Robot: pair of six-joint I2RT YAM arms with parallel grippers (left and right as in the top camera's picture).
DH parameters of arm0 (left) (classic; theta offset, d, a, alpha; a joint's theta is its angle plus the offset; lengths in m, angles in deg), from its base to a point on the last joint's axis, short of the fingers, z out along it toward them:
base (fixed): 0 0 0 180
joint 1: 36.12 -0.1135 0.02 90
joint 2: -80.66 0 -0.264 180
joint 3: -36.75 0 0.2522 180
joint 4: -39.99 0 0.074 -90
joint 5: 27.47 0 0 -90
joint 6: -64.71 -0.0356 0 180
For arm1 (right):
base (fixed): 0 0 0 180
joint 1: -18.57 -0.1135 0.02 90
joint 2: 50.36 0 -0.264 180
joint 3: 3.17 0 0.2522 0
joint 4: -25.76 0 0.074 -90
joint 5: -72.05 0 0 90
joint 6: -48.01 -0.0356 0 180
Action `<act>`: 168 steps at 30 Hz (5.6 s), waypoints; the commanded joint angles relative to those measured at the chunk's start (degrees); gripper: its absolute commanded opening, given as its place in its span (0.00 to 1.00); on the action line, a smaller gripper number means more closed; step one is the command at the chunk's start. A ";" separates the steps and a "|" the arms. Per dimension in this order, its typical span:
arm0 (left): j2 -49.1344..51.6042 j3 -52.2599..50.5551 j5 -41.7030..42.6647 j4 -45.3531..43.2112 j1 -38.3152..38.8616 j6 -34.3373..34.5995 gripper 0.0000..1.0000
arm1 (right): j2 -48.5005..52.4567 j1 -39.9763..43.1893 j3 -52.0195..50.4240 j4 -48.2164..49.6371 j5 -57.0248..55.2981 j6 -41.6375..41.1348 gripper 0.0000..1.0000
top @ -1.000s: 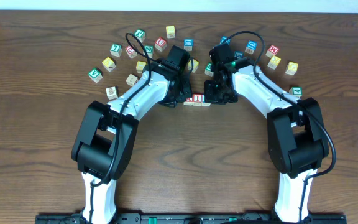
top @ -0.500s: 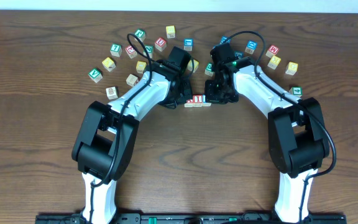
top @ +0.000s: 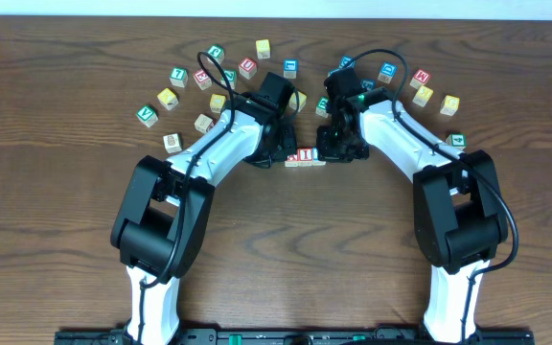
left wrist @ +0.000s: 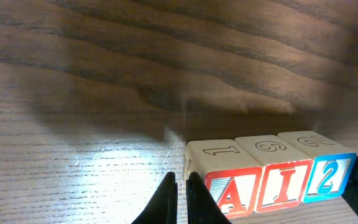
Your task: Spell out AI2
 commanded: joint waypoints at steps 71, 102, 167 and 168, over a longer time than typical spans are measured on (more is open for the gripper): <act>-35.36 5.20 -5.09 18.67 -26.56 -14.27 0.96 | -36.57 17.99 7.87 -22.95 -4.72 10.38 0.99; -35.36 5.20 -5.09 18.67 -26.56 -14.27 0.96 | -76.67 20.68 -44.76 32.39 -4.44 22.99 0.99; -35.76 5.03 -5.09 20.85 -26.56 -14.29 0.96 | -120.13 23.71 -86.53 44.35 -1.70 22.10 0.99; -36.00 4.96 -5.09 20.81 -26.56 -14.27 0.96 | -120.13 23.71 -86.53 44.35 -1.70 22.10 0.99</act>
